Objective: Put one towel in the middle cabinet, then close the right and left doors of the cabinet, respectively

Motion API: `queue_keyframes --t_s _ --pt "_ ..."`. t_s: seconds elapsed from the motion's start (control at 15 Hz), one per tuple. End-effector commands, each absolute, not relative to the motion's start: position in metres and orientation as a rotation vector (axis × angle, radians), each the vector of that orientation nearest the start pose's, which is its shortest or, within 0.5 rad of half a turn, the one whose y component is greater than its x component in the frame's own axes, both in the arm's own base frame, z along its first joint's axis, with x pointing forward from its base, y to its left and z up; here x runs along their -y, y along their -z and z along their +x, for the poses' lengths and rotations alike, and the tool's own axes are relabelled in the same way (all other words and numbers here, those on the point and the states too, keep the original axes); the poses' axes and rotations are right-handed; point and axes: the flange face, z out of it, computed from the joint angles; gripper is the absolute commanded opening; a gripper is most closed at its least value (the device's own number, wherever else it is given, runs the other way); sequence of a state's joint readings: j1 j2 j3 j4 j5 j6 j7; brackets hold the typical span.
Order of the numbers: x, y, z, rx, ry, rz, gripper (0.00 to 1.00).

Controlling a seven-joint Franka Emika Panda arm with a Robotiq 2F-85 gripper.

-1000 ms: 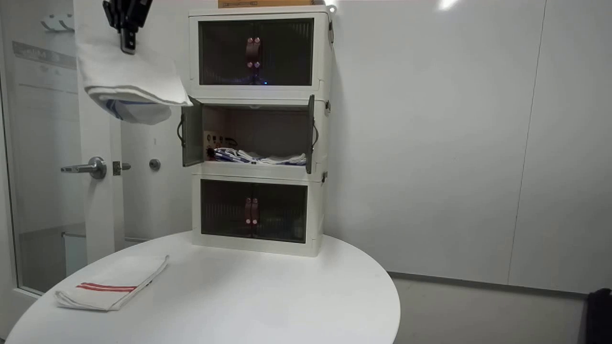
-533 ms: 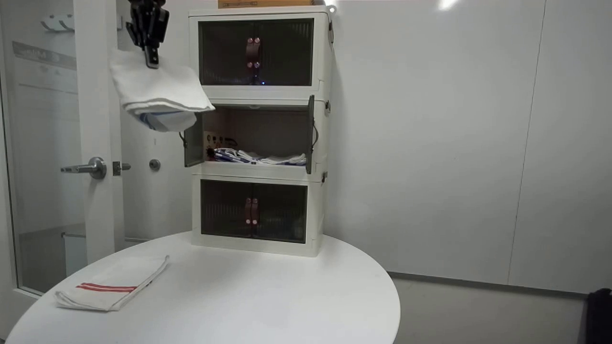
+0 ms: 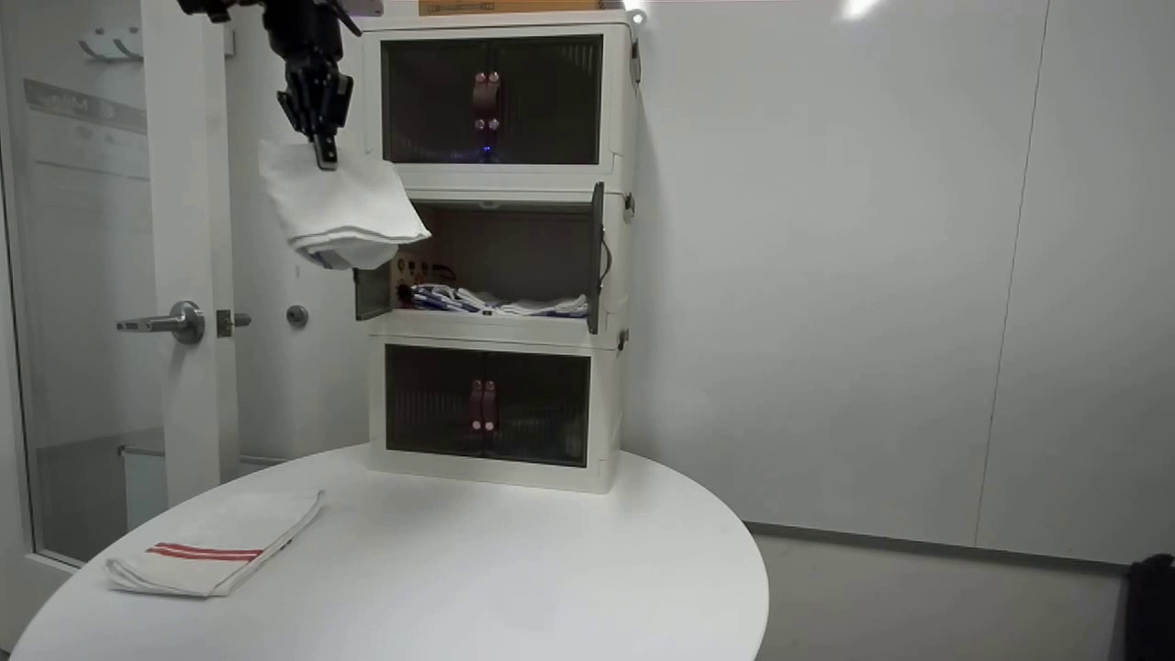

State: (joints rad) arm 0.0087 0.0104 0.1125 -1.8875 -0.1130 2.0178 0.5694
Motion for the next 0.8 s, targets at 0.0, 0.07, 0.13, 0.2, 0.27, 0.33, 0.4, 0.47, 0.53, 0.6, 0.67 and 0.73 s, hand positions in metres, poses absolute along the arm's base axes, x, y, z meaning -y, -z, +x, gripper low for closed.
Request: queue_keyframes --t_s 0.0,0.07,0.13,0.2,0.27,0.33,0.4,0.47,0.53,0.6,0.67,0.73 --pt "-0.054 -0.517 0.585 -0.597 0.172 -3.088 0.04" --pt "-0.053 -0.518 0.583 -0.549 0.134 -3.072 0.04" --pt "-0.053 -0.523 0.578 -0.475 0.101 -3.031 0.04" --pt "-0.053 -0.529 0.572 -0.403 0.074 -3.002 0.04" --pt "-0.055 -0.537 0.564 -0.334 0.054 -2.978 0.04" --pt "-0.056 -0.545 0.558 -0.268 0.029 -2.949 0.04" --pt "-0.057 -0.553 0.549 -0.2 0.008 -2.922 0.04" --pt "-0.058 -0.56 0.54 -0.132 -0.024 -2.901 0.04" --pt "-0.053 -0.566 0.53 -0.14 -0.053 -2.921 0.04" --pt "-0.048 -0.572 0.522 -0.182 -0.07 -2.954 0.04" --pt "-0.04 -0.578 0.513 -0.233 -0.081 -2.982 0.04" --pt "-0.034 -0.583 0.505 -0.244 -0.089 -2.989 0.04"
